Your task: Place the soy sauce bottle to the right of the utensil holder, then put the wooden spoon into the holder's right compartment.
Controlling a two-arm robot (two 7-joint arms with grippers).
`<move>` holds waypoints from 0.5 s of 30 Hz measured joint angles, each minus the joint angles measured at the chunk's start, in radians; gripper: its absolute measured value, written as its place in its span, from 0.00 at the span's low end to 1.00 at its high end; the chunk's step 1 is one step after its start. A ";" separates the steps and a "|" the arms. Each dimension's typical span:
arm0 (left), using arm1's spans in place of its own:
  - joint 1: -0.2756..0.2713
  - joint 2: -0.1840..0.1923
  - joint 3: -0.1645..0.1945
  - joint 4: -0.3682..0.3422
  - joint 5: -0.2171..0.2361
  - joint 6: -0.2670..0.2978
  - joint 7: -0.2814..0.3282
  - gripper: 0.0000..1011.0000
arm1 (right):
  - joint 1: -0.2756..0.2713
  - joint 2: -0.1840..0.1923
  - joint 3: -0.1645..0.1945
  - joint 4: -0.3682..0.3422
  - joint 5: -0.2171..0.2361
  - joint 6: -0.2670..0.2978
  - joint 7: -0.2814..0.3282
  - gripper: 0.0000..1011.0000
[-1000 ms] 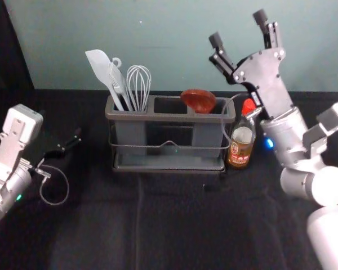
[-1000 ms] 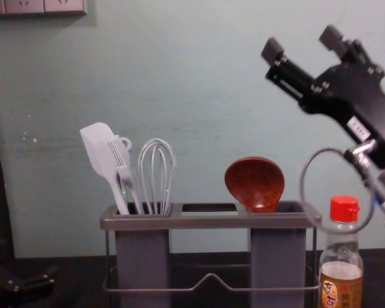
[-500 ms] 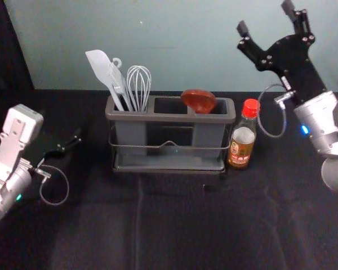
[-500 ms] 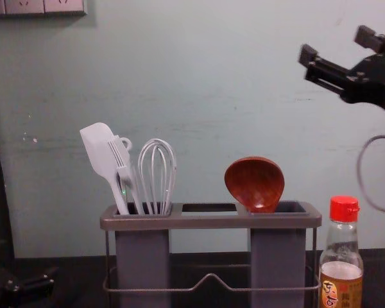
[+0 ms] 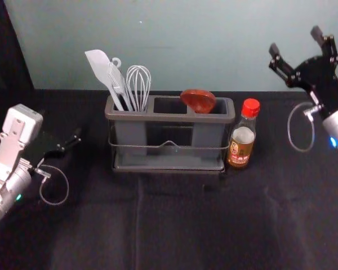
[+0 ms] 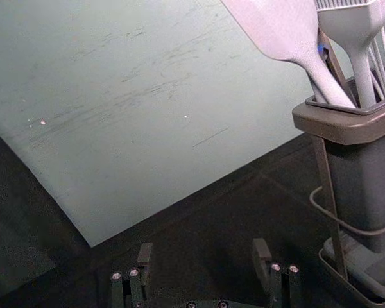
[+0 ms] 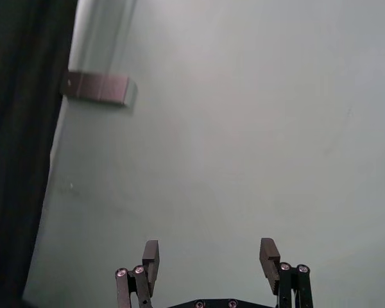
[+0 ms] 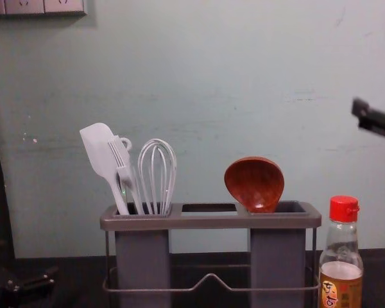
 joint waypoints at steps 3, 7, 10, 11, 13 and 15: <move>0.000 0.000 0.000 0.000 0.000 0.000 0.000 0.99 | -0.015 0.012 0.000 0.024 0.013 0.008 0.000 0.99; 0.000 0.000 0.000 0.000 0.000 0.000 0.000 0.99 | -0.033 0.021 -0.001 0.055 0.026 0.009 0.001 0.99; 0.000 0.000 0.000 0.000 0.000 0.000 0.000 0.99 | -0.046 0.026 -0.004 0.080 0.026 0.005 -0.001 0.99; 0.000 0.000 0.000 0.000 0.000 0.000 0.000 0.99 | -0.053 0.027 -0.005 0.092 0.026 0.002 -0.003 0.99; 0.000 0.000 0.000 0.000 0.000 0.000 0.000 0.99 | -0.060 0.027 -0.005 0.104 0.026 -0.001 -0.006 0.99; 0.000 0.000 0.000 0.000 0.000 0.000 0.000 0.99 | -0.069 0.028 -0.006 0.119 0.025 -0.004 -0.010 0.99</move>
